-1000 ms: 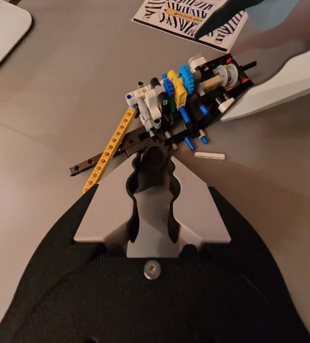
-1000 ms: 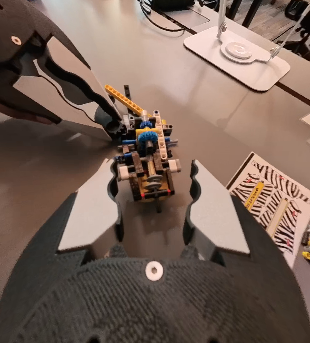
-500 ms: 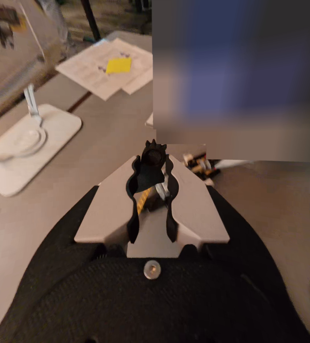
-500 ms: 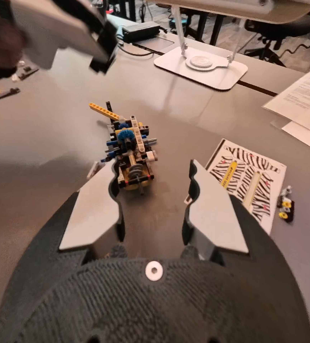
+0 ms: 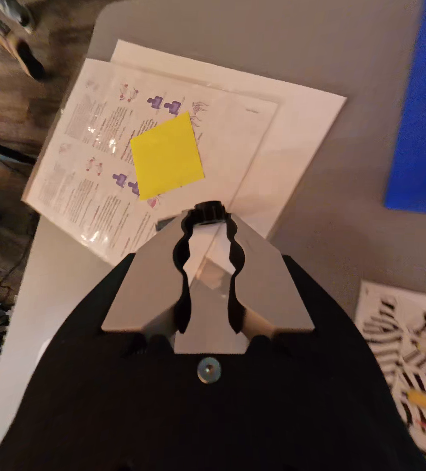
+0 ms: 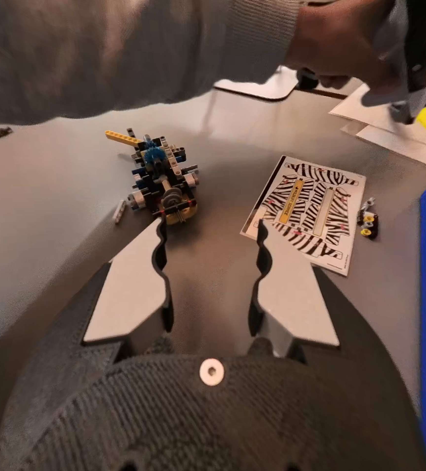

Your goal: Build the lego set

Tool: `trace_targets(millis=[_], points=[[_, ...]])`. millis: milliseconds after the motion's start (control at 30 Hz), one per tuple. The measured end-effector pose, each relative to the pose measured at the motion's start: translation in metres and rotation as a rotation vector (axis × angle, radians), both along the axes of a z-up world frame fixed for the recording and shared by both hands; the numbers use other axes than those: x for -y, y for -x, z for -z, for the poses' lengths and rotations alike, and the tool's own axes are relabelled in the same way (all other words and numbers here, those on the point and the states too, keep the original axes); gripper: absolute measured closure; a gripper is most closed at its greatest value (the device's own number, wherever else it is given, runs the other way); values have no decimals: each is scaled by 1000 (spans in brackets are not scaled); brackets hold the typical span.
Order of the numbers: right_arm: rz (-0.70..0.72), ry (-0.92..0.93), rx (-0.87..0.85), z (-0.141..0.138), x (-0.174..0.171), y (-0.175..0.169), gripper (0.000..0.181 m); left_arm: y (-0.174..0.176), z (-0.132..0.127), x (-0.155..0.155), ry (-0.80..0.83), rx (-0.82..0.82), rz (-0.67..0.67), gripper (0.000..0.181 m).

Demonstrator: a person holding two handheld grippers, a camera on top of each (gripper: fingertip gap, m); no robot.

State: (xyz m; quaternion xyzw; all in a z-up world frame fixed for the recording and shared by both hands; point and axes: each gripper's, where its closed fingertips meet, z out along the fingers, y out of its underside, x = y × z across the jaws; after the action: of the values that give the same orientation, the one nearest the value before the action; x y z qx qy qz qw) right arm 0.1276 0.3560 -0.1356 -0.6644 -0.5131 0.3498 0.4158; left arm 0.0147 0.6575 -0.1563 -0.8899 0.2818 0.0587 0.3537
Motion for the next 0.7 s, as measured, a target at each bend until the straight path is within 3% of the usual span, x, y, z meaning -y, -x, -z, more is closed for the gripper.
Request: trace_targets(millis=[167, 300, 400, 533, 633, 700], points=[[-2, 31, -19, 2, -4, -4, 111, -5, 12, -24, 65, 64, -53, 149], [11, 27, -29, 1, -8, -8, 111, -3, -7, 15, 51, 81, -41, 134], [12, 33, -33, 0, -7, -8, 111, 4, -34, 79, 16, 127, -42, 132], [-15, 29, -24, 2, 2, -3, 112, 7, -63, 192, -37, 258, -83, 133], [-54, 4, 2, 4, 15, 4, 119, 14, -63, 274, -65, 265, -154, 134], [-129, 7, 26, 4, 35, 10, 143, 12, -53, 324, -49, 319, -233, 138]])
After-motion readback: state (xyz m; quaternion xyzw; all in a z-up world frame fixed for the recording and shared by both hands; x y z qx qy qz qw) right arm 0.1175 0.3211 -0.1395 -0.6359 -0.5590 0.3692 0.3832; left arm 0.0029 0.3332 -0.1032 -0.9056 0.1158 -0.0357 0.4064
